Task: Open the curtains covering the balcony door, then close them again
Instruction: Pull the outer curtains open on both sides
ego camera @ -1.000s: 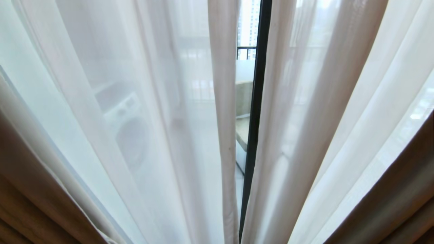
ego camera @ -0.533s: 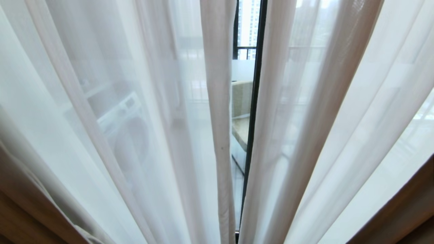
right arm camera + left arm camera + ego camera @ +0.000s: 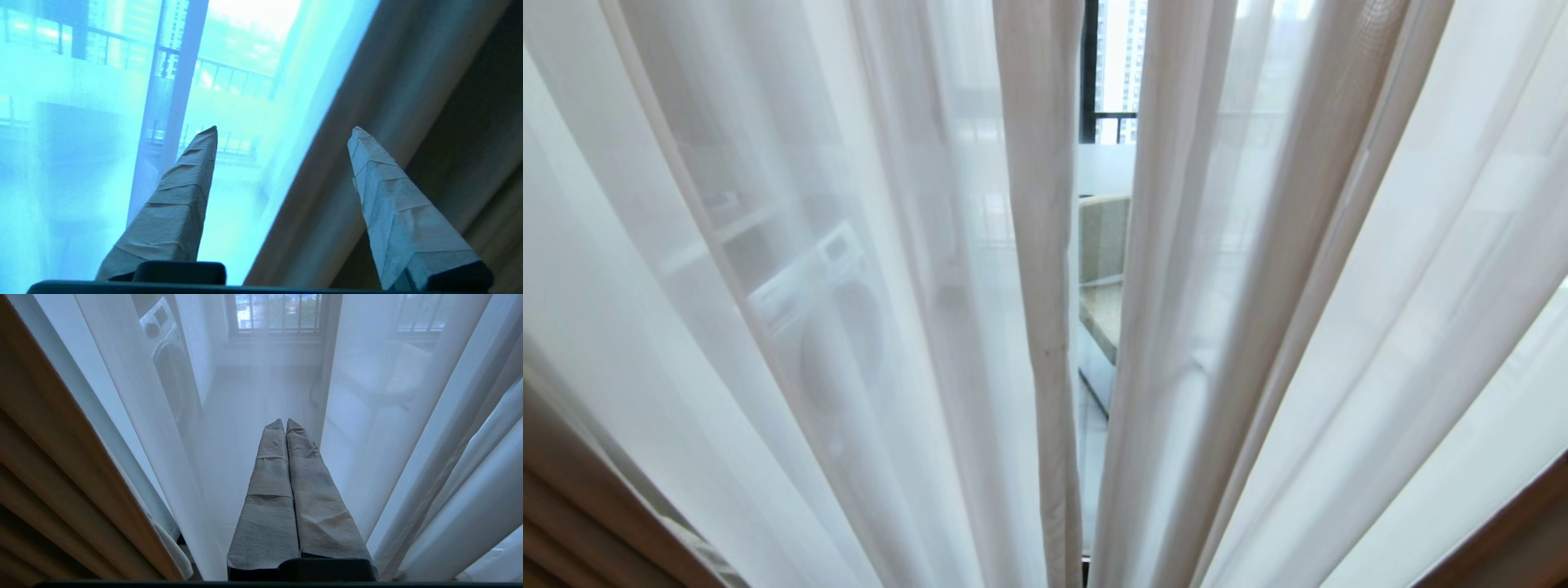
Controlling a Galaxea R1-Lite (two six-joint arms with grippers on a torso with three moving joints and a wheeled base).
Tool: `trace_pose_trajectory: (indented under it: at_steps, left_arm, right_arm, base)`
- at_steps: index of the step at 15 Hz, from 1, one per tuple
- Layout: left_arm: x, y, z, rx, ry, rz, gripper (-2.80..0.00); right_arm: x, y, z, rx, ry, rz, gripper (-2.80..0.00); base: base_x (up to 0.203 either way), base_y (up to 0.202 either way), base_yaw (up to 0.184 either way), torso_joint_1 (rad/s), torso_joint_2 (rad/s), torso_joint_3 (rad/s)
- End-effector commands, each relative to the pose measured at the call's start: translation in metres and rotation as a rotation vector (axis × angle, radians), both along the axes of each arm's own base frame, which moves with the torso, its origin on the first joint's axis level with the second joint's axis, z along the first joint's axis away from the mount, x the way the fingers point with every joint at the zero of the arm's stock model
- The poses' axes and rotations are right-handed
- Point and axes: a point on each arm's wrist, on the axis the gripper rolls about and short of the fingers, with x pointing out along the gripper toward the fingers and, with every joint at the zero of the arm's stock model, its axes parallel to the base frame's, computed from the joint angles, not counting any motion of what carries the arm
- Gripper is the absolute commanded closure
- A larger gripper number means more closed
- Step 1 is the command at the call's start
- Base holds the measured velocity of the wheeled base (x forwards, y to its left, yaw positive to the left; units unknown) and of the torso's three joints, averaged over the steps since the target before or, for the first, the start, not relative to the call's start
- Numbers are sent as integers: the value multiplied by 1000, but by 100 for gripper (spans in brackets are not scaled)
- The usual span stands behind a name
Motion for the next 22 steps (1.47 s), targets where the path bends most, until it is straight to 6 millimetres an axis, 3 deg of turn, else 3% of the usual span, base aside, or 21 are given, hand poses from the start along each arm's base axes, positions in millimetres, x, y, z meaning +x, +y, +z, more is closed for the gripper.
trace_pose_trajectory:
  at_steps: [1,13,18,22]
  left_arm:
    - [0,0,0,0,3,1,0]
    - [0,0,0,0,0,1,0]
    - [0,0,0,0,2,1,0]
    - [0,0,0,0,1,1,0]
  right_arm:
    - [6,1,-3,2,16,69,0]
    - [44,18,-20,132,74,209,0]
    - [36,33,-57,149,172,338,0]
    - [16,38,-97,161,248,375,0]
  base:
    - [0,0,0,0,0,0]
    - [0,0,0,0,0,0]
    - [0,0,0,0,0,0]
    - [0,0,0,0,0,0]
